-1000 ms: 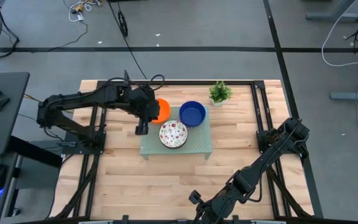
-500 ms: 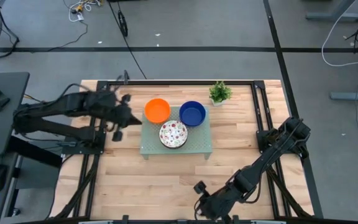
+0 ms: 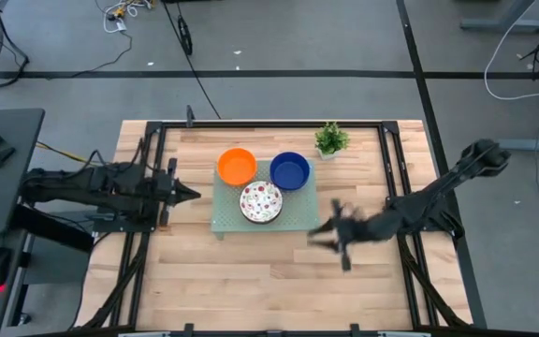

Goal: Pick & Place Mini bowls
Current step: Return to Home Position

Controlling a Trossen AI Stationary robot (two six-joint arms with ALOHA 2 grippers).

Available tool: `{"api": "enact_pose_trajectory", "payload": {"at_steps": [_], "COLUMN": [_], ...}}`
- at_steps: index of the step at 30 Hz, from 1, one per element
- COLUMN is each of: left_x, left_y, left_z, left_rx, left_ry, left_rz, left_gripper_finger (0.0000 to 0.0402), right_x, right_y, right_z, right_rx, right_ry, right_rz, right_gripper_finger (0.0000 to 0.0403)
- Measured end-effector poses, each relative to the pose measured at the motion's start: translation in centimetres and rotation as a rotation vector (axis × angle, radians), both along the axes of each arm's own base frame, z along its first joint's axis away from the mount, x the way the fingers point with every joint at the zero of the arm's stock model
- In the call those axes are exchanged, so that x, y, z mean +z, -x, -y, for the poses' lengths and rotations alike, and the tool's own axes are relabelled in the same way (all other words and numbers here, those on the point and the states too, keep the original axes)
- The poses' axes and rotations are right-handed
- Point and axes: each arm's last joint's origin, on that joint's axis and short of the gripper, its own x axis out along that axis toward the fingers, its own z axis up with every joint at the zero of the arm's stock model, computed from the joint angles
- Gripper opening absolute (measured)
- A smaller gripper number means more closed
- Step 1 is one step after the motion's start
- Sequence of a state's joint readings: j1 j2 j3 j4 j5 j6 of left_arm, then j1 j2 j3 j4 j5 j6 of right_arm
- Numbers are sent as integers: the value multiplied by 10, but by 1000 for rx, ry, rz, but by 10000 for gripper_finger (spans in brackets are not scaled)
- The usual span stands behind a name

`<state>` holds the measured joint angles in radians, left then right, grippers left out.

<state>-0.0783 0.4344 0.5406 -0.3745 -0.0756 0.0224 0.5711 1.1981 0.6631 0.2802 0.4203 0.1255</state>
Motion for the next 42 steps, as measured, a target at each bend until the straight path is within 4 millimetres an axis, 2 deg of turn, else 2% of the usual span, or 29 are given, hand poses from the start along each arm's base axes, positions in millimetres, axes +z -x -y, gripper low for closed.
{"api": "enact_pose_trajectory", "payload": {"at_steps": [4,8,12,16,21,25,31,36,42], "left_x": [-9,-12,-11,-10,-10,-10,-10,-10,-10], "left_y": [2,0,-1,-1,-1,-1,-1,-1,-1], "left_z": [2,4,4,4,4,4,4,4,4], "left_rx": [8,-6,-6,-6,-6,-6,-6,-6,-6], "left_ry": [8,9,11,12,12,11,11,11,11], "left_rz": [25,60,77,87,86,86,86,86,83], "left_gripper_finger": [4,5,5,5,5,5,5,5,5], "right_x": [10,9,-2,-16,-27,-25,-30,-30,-34], "right_y": [32,62,87,103,116,123,132,138,141], "right_z": [34,57,70,79,85,92,103,106,110], "right_rx": [-70,-93,-64,-63,-4,44,-15,47,15], "right_ry": [-76,-92,-127,-151,-116,-104,-97,-89,-67], "right_rz": [164,251,314,353,389,425,389,412,385], "right_gripper_finger": [107,106,99,76,35,5,8,2,3]}}
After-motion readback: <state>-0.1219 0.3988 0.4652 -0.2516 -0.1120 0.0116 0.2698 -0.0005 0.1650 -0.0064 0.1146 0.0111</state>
